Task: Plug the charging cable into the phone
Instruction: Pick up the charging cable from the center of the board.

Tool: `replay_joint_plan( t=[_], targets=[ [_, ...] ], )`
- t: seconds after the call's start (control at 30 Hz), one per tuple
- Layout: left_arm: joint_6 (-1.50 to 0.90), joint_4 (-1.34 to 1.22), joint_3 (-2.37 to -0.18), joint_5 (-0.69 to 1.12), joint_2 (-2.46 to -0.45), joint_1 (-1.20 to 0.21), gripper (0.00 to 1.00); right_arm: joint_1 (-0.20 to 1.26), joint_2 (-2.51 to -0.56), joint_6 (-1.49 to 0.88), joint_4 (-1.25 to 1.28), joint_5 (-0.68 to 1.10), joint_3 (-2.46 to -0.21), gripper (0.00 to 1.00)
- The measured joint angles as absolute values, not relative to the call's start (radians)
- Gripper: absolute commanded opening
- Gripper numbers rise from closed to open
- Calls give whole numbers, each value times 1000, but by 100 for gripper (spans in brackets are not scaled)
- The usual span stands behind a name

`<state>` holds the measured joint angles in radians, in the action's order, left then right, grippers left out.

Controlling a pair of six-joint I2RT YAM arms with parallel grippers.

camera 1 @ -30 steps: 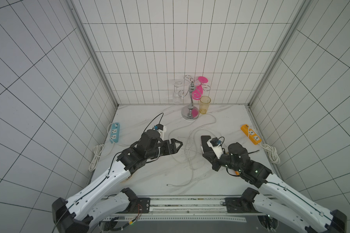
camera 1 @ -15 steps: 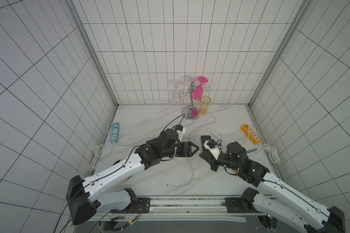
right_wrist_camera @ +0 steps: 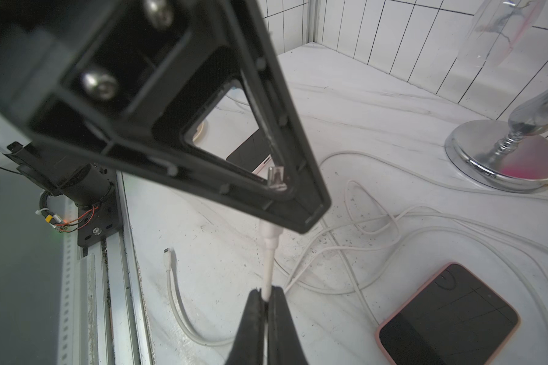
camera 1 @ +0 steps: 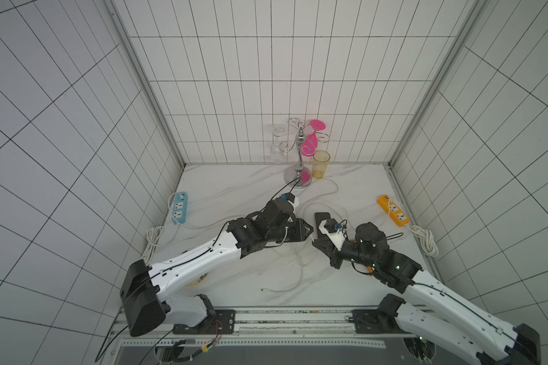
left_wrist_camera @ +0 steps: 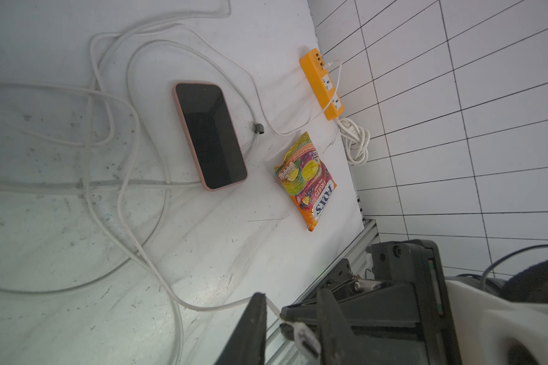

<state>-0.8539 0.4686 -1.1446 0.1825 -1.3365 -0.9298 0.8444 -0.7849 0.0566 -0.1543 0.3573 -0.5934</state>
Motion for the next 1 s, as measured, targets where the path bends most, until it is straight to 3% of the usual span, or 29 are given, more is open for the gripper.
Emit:
replay_joint_plan(
  t=[0.17,0.23,0.27,0.37,0.43,0.5,0.6,1.0],
  targets=[
    [-859,468,-1146,182,-1337,-934,0,844,-785,57,-159,356,-593,0],
    [-861,468,-1147,183,-1337,-935,0,845,-785,57,-161,356,-593,0],
    [-860,469,-1147,183,-1337,-935,0,845,-784,57,-161,355,-593,7],
    [-844,477,-1147,182,-1337,-935,0,845,-783,50,-161,357,-593,46],
    [-820,487,-1147,182,-1336,-935,0,845,-777,52,-161,362,-593,59],
    [-788,493,-1146,184,-1329,-935,0,845,-765,53,-162,377,-594,64],
    [-732,493,-1139,204,-1296,-935,0,845,-741,57,-168,411,-598,64],
    [-542,437,-1065,345,-1150,-935,0,830,-796,70,-185,654,-675,37]
  ],
)
